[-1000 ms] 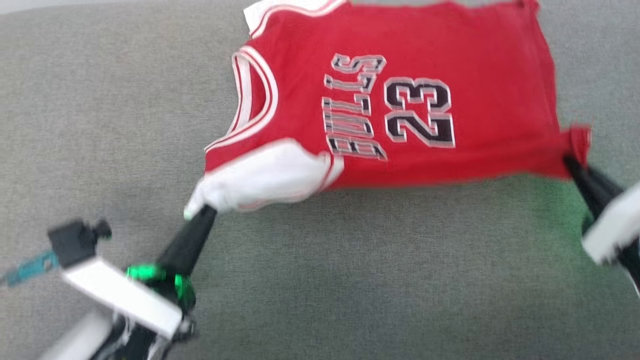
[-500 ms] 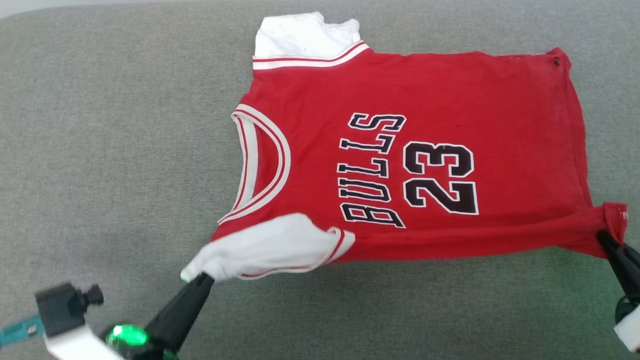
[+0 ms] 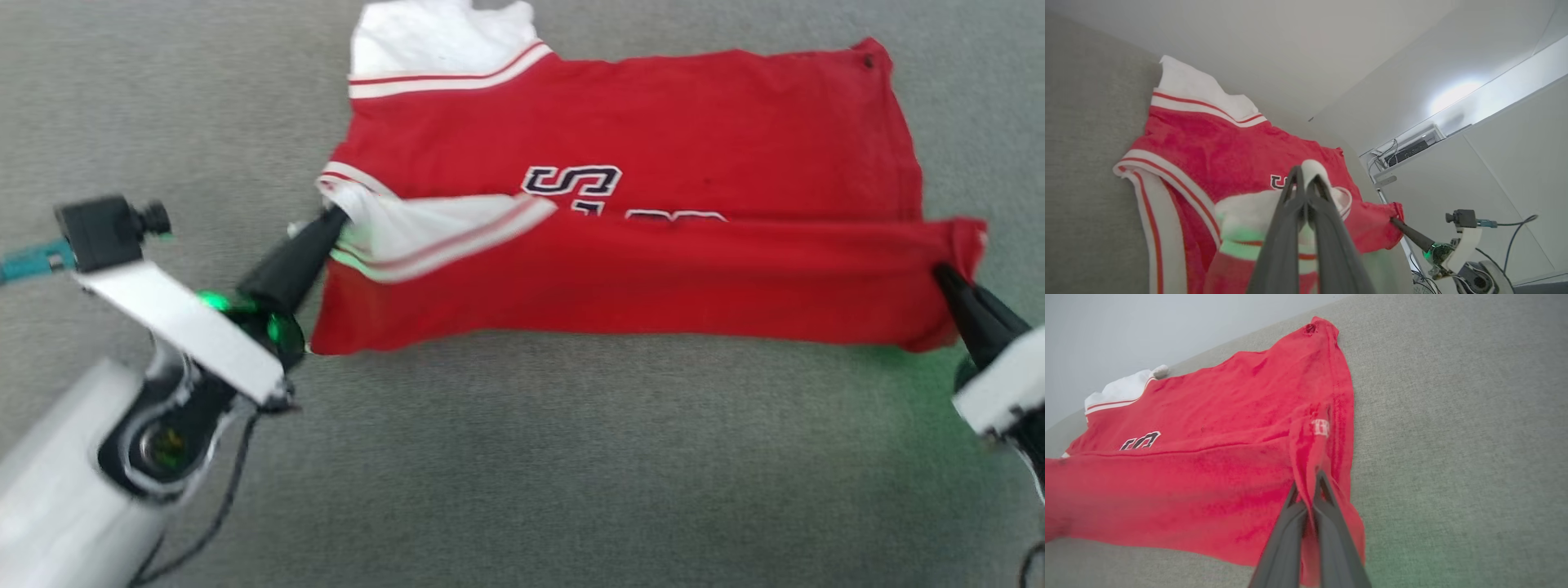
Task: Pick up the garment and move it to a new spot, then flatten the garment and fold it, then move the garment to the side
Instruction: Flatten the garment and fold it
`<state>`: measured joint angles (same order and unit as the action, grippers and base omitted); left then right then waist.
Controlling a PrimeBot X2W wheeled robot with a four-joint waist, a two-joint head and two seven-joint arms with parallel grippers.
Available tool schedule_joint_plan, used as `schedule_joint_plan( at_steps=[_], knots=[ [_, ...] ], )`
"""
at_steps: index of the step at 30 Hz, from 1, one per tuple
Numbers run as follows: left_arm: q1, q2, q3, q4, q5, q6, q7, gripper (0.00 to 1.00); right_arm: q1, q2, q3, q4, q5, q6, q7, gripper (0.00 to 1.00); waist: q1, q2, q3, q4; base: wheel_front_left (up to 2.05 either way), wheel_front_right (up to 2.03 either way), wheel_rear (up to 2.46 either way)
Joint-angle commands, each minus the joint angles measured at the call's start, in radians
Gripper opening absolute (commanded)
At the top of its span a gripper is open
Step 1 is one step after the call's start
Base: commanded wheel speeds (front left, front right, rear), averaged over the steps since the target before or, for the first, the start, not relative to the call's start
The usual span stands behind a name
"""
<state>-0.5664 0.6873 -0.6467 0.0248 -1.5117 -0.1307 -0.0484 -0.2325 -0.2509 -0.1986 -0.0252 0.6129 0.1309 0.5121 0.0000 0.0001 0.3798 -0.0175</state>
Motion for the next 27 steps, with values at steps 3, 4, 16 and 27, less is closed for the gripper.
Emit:
schedule_joint_plan(
  at_steps=[3, 4, 16, 27],
  knots=[
    [-0.054, -0.018, -0.006, 0.087, -0.006, 0.001, -0.006, 0.00, -0.072, 0.003, 0.032, 0.087, -0.001, 0.000, -0.041, 0.00, 0.0000, -0.0001, 0.029, -0.033, 0.00, 0.00, 0.00],
    [-0.065, -0.018, -0.011, 0.112, 0.005, 0.001, -0.005, 0.00, -0.094, 0.001, 0.045, 0.111, 0.002, 0.000, -0.052, 0.00, 0.0000, -0.0001, 0.036, -0.038, 0.00, 0.00, 0.00],
    [-0.147, -0.040, -0.097, 0.327, 0.078, 0.001, -0.064, 0.00, -0.202, -0.024, 0.146, 0.308, -0.003, -0.001, -0.200, 0.00, 0.0000, -0.0001, 0.066, -0.051, 0.00, 0.00, 0.00],
    [-0.283, 0.104, -0.296, 0.345, 0.370, 0.001, -0.162, 1.00, -0.141, -0.053, 0.148, 0.253, -0.017, 0.000, -0.301, 1.00, 0.0000, -0.0001, -0.009, -0.028, 0.00, 0.00, 0.00]
  ],
)
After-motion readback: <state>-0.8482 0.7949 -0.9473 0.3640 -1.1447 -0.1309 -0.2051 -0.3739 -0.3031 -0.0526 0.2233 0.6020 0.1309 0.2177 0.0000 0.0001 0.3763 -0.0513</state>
